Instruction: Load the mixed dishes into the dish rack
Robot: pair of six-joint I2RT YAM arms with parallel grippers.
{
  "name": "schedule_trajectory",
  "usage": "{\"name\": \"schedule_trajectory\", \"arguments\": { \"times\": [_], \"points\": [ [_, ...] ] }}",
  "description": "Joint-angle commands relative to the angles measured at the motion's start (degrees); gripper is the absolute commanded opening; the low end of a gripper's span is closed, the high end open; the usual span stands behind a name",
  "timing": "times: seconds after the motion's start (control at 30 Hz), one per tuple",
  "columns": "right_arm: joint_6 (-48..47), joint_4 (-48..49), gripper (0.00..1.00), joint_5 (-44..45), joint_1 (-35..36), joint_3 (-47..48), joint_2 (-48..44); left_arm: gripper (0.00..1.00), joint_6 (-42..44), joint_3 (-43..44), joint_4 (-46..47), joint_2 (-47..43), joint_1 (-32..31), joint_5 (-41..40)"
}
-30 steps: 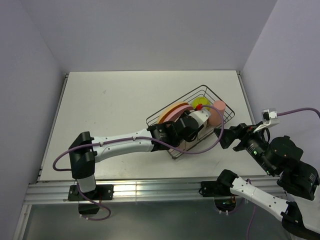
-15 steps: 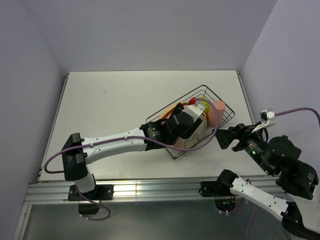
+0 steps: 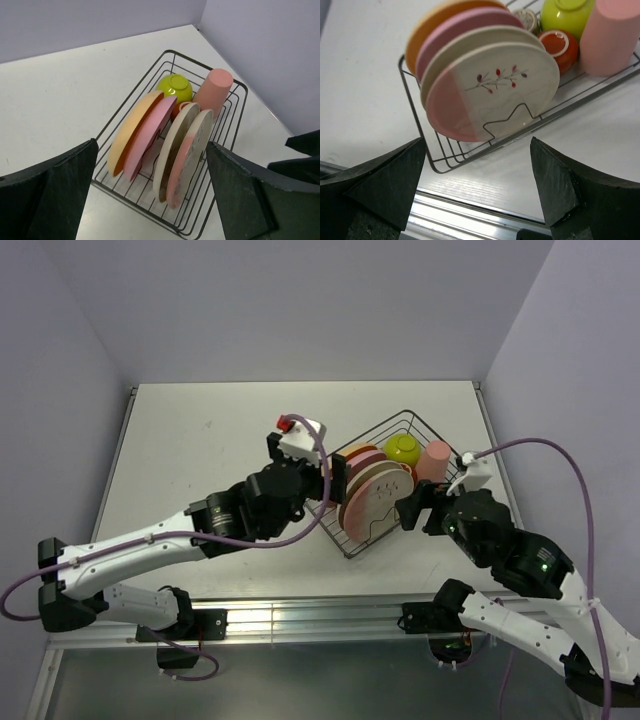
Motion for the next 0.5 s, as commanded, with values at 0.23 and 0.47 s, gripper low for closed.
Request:
{"name": "schedule_trajectory", "arguments": {
  "times": [0.23, 0.47],
  "points": [
    [8.5, 16.4, 0.93, 0.5, -0.2, -16.7, -4.2, 0.97, -15.8, -20.9, 1.9, -18.0, 3.6, 3.0],
    [14.9, 21.9, 0.94, 2.7, -0.1, -27.0, -5.7, 0.99, -22.3, -32.2, 1.4, -29.0, 4.6, 2.5]
  ]
}}
